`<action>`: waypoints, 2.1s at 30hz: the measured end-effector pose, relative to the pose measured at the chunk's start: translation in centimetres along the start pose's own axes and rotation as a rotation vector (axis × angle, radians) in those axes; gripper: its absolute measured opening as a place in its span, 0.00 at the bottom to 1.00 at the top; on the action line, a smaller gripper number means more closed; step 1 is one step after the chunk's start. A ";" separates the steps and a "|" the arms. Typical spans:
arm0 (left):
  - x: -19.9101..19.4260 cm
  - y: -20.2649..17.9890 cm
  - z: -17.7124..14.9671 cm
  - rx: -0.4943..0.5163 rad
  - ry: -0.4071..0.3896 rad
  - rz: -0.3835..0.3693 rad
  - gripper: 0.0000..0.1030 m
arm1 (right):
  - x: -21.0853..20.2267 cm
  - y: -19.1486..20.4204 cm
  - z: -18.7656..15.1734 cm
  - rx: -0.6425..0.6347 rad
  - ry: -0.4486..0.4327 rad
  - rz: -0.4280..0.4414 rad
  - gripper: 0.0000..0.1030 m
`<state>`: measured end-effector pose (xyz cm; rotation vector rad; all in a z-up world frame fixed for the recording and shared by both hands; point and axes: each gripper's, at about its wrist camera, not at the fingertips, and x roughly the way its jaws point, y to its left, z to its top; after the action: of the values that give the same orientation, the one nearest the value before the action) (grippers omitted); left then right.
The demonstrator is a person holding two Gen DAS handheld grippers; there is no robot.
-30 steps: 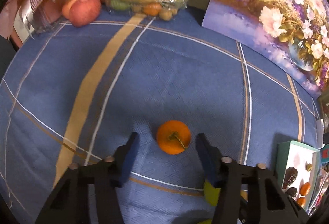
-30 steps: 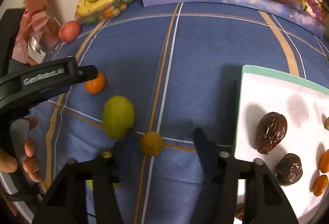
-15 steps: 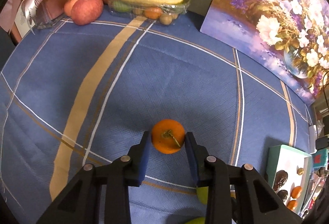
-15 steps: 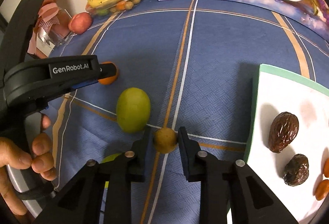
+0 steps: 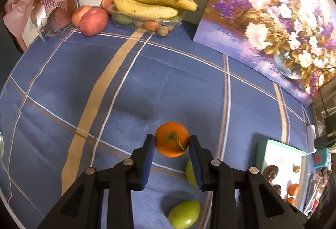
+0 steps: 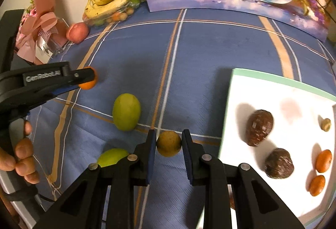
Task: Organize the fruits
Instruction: 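Grasp a mandarin orange with the left tool while the right tool grasps a small yellow round fruit, then carry the mandarin with the left tool while the right tool carries the small fruit over the tray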
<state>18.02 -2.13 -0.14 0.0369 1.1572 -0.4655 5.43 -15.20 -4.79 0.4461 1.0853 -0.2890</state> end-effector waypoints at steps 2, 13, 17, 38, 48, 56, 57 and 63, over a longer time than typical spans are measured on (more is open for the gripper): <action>-0.6 -0.5 -0.5 0.006 -0.007 0.004 0.34 | -0.8 -0.6 -0.5 0.014 -0.005 -0.002 0.25; -3.6 -3.1 -4.2 0.072 -0.024 0.005 0.35 | -4.2 -2.0 -3.1 0.024 -0.025 -0.030 0.25; -4.6 -4.1 -5.6 0.089 -0.031 -0.019 0.34 | -5.5 -2.9 -4.3 0.032 -0.033 -0.044 0.25; -4.3 -12.7 -13.4 0.301 0.065 -0.072 0.35 | -8.6 -11.2 -10.4 0.160 0.009 -0.131 0.25; -2.2 -17.5 -17.3 0.461 0.132 -0.034 0.35 | -8.7 -15.1 -12.1 0.229 0.039 -0.160 0.25; -0.1 -20.1 -20.5 0.600 0.189 0.040 0.35 | -7.9 -17.4 -12.7 0.265 0.075 -0.174 0.25; 0.1 -20.5 -20.9 0.626 0.190 0.056 0.35 | -7.8 -17.5 -12.8 0.270 0.079 -0.172 0.25; 0.1 -20.9 -21.6 0.666 0.181 0.077 0.35 | -7.6 -18.0 -12.9 0.284 0.076 -0.156 0.25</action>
<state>-8.57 -15.40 -4.82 0.7101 1.1278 -0.7731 -15.93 -24.63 -6.73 0.6307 1.1599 -0.5724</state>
